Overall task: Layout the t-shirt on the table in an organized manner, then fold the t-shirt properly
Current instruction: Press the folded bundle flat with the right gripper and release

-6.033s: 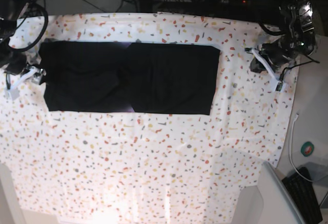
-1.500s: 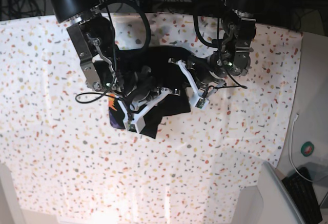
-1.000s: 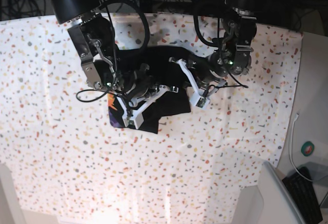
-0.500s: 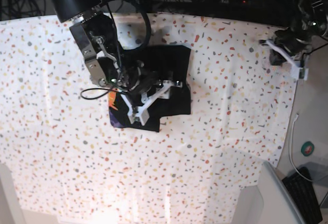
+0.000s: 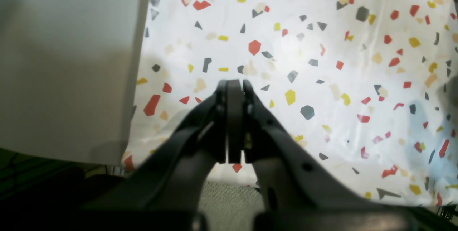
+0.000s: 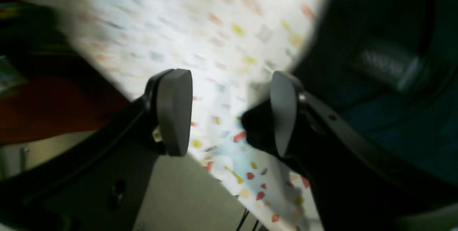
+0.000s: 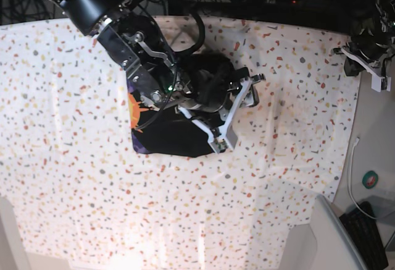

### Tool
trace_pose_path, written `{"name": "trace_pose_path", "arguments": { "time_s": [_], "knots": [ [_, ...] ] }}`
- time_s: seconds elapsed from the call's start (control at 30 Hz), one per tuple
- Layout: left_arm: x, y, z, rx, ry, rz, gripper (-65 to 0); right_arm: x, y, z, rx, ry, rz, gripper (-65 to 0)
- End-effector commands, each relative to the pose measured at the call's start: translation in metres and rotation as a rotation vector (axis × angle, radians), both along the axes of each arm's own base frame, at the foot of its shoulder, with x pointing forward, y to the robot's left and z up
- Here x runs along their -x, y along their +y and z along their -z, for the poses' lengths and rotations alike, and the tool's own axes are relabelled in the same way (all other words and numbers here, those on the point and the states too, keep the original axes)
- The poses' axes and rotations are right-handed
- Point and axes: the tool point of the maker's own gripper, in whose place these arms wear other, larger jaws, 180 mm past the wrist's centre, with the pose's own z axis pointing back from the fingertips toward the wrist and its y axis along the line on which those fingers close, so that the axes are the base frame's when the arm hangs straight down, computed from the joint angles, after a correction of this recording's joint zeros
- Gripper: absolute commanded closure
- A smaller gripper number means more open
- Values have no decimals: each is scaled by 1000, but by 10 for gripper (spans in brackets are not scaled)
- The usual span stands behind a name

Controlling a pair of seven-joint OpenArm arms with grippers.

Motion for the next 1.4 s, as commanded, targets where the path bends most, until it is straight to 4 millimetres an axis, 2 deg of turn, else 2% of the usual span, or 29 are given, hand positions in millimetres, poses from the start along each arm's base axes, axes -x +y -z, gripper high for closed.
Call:
{"name": "trace_pose_path", "arguments": {
  "time_s": [0.0, 0.07, 0.13, 0.2, 0.23, 0.3, 0.4, 0.57, 0.63, 0.77, 0.83, 0.9, 1.03, 1.13, 1.17, 1.2, 1.3, 1.33, 1.37],
  "knots": [
    [-7, 7, -12, -20, -38, 4, 0, -13, -4, -18, -20, -59, 17, -318],
    [-6, 7, -12, -21, -36, 4, 0, -26, -25, -25, -8, -72, 101, -287],
    [-5, 7, -11, -21, -33, 4, 0, -40, -45, -23, 6, -61, 189, -176],
    [-4, 7, -11, -21, -32, 4, 0, -51, -57, -18, 13, -65, 239, -18],
    [-5, 7, -11, -21, -33, 4, 0, -54, -62, -12, 21, -59, 257, 0],
    [-5, 7, -11, -20, -35, 4, 0, -46, -65, 2, 38, -23, 266, 0],
    [-7, 5, -10, -17, -34, 10, 0, -23, -64, 22, 55, 41, 255, 0],
    [-7, 3, -10, -14, -34, 11, 0, 22, -53, 72, 149, 148, 169, 0],
    [-7, 3, -10, -13, -37, 11, 0, 32, -48, 80, 164, 155, 139, 0],
    [-8, 2, -10, -9, -39, 11, 0, 41, -47, 81, 173, 182, 117, 0],
    [-9, 0, -12, -9, -45, 16, 0, 41, -43, 72, 157, 178, 105, 0],
    [-15, -11, -13, -2, -52, 49, 0, 42, -41, 60, 143, 175, 84, 0],
    [-22, -43, -21, 20, -61, 100, 0, 36, -56, 40, 99, 172, 139, 0],
    [-36, -65, -32, 47, -72, 111, 0, 25, -89, 35, 91, 162, 242, 0],
    [-40, -72, -33, 63, -67, 113, -48, 22, -98, 33, 90, 155, 266, 0],
    [-44, -78, -33, 81, -69, 113, -146, 20, -106, 32, 93, 149, 285, 0],
    [-63, -107, -35, 227, -111, 104, -532, 16, -134, 29, 121, 123, 322, 0],
    [-69, -115, -37, 284, -139, 103, -622, 16, -140, 29, 128, 118, 331, 0],
    [-76, -127, -40, 352, -166, 112, -650, 17, -148, 29, 137, 114, 340, 0]
  ]
}}
